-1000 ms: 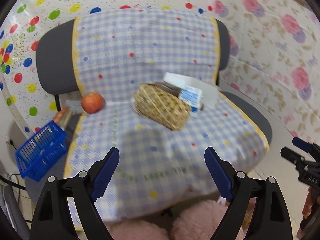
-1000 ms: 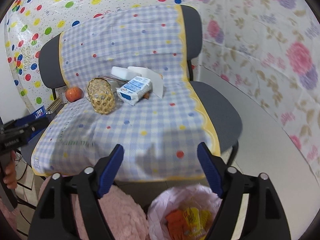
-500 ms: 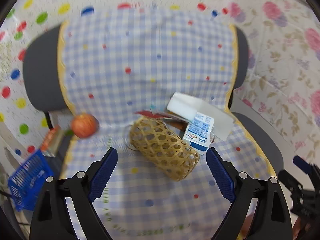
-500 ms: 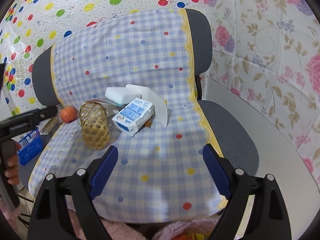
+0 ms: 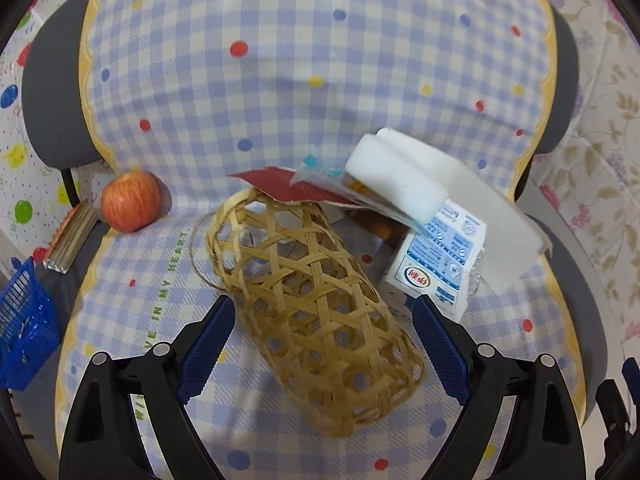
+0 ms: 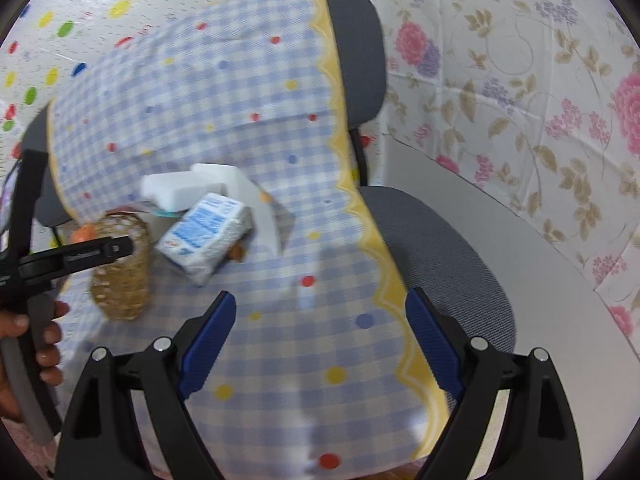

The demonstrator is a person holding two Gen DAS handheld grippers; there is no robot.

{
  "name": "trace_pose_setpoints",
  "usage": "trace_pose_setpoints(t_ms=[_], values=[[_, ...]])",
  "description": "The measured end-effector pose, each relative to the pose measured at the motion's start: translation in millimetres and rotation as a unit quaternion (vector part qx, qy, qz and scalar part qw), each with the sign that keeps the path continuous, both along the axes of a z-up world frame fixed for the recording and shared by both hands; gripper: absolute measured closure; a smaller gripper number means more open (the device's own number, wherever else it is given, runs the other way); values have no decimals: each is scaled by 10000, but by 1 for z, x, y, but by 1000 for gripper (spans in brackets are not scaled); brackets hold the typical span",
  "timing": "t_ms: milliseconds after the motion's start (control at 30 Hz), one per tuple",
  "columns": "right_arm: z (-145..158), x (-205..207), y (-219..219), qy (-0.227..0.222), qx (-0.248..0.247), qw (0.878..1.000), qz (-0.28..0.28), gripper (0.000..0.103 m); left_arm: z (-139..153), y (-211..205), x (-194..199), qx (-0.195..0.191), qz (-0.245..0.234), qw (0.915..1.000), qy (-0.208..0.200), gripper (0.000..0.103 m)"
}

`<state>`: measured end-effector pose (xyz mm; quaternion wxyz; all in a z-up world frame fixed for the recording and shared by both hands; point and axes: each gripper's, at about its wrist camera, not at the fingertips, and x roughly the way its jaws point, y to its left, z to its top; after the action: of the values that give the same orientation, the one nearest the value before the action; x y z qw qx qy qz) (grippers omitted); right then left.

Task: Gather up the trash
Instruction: 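Grasp the woven bamboo basket with the left tool, then grasp the milk carton with the right tool while the left tool holds the basket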

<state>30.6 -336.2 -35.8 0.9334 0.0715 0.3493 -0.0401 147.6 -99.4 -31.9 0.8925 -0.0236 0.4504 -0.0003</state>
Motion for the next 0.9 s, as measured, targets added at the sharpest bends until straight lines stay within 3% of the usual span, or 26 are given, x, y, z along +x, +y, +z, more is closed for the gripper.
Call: trace_pose_setpoints(t_ms=[133,267,300,367,800,900], values=[[-3,3,-4,-17,-139,9998,-106,24,-8,-3,6,296,69,9995,59,13],[-4,2,-3,30,-147,9999,-35,48,-8,-2,1,605,-191,9980,-11,14],[-4,1,-2,32,-147,9999,10,50,-7,1,-3,656,-281,9974,-35,16],[-3,-1,1,30,-143,9999,66,52,-6,8,-8,655,-359,9972,-27,28],[10,-4,51,-109,9,9971,747,52,22,76,-72,130,-608,9967,-526,36],[12,0,67,-107,-10,9959,900,47,26,86,-82,110,-598,9960,-650,37]])
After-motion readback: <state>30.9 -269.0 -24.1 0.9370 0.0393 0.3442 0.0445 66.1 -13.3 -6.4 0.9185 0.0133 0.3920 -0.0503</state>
